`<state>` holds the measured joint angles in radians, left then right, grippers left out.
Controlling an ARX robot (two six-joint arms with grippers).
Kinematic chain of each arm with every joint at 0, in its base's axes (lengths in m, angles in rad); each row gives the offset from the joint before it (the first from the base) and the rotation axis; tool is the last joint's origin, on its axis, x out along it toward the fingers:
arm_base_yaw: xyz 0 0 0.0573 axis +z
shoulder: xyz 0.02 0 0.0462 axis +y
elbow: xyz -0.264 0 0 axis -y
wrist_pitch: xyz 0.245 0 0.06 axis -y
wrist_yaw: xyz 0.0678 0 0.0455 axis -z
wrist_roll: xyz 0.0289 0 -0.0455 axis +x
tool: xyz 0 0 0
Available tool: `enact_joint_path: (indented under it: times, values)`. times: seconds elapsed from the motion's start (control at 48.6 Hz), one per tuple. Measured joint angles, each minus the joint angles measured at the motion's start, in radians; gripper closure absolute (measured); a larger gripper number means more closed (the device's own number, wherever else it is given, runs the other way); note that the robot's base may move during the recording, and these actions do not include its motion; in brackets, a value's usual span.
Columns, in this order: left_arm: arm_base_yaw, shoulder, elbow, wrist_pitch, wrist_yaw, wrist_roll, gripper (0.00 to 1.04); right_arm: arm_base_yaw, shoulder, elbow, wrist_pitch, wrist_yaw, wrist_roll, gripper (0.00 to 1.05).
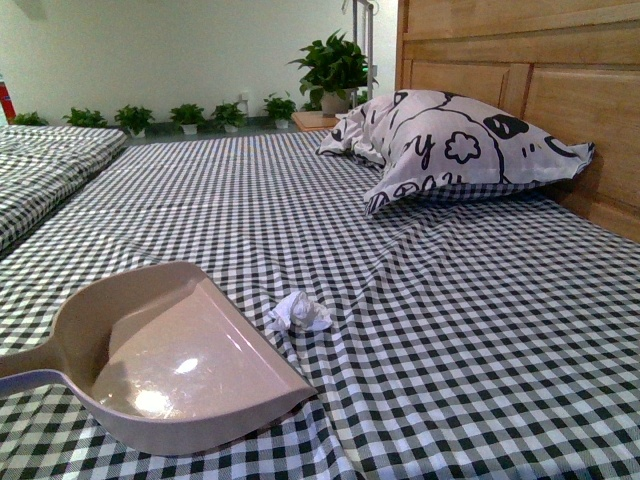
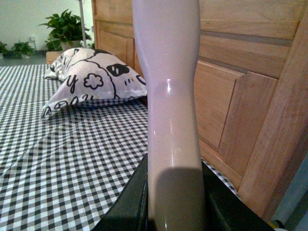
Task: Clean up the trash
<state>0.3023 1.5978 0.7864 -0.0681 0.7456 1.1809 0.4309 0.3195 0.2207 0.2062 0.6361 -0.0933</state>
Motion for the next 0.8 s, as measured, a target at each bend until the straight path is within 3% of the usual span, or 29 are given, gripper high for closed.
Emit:
enact_joint_path:
  times: [0.659, 0.679, 0.741, 0.803]
  values:
    - [-0.002, 0.024, -0.019, -0.012, -0.013, 0.000, 0.76, 0.000, 0.000, 0.000, 0.000, 0.000, 0.000, 0.84]
    - [-0.002, 0.025, -0.019, -0.012, -0.013, 0.000, 0.76, -0.003, 0.003, 0.002, -0.007, -0.010, 0.007, 0.84]
    - [-0.001, 0.025, -0.019, -0.012, -0.013, 0.000, 0.76, -0.072, 0.081, 0.105, -0.264, -0.204, 0.064, 0.84]
    - [-0.002, 0.025, -0.019, -0.012, -0.013, 0.000, 0.76, -0.140, 0.230, 0.188, -0.366, -0.375, 0.079, 0.84]
